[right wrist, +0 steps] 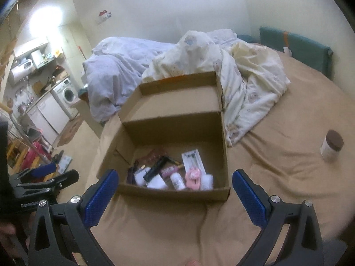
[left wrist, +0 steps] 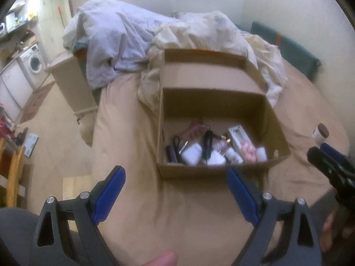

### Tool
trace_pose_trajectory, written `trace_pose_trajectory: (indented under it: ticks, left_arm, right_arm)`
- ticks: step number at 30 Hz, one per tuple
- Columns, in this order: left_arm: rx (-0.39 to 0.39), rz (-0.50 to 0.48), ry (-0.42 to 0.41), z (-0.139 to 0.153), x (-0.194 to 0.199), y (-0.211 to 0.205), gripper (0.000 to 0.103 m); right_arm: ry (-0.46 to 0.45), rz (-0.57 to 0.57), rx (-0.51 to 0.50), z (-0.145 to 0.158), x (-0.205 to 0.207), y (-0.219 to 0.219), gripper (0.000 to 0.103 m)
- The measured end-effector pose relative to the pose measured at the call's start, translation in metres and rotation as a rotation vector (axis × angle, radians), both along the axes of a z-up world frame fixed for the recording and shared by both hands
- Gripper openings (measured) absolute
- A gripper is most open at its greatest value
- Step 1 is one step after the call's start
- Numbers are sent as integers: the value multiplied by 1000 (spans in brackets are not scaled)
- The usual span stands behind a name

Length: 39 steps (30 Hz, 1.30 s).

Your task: Organize rigid objects

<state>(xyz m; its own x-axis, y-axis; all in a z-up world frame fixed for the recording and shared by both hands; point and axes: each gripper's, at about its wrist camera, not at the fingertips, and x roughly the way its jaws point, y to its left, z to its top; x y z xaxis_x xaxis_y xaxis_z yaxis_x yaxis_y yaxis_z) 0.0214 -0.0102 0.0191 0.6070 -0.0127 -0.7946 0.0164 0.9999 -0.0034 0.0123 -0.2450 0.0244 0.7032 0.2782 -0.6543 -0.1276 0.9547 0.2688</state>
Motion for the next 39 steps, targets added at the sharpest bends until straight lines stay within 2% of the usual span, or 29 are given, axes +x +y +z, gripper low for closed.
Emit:
trace_pose_trajectory:
  ticks: [3, 7, 15, 22, 39]
  left_arm:
    - [20, 25, -2, -14, 3, 2, 91]
    - [4, 62, 18, -22, 9, 6, 91]
    - [29, 3, -2, -19, 5, -6, 92]
    - [-4, 34, 16, -20, 8, 2, 92]
    - [-2, 43, 22, -22, 7, 6, 92]
  right_arm:
    - [9, -10, -2, -10, -5, 2, 103]
    - [13, -37, -49, -22, -5, 5, 103]
    - [20, -20, -69, -29, 3, 13, 103]
    - [4, -3, -88, -27, 1, 19, 103]
    - [44, -42, -37, -31, 7, 6, 103]
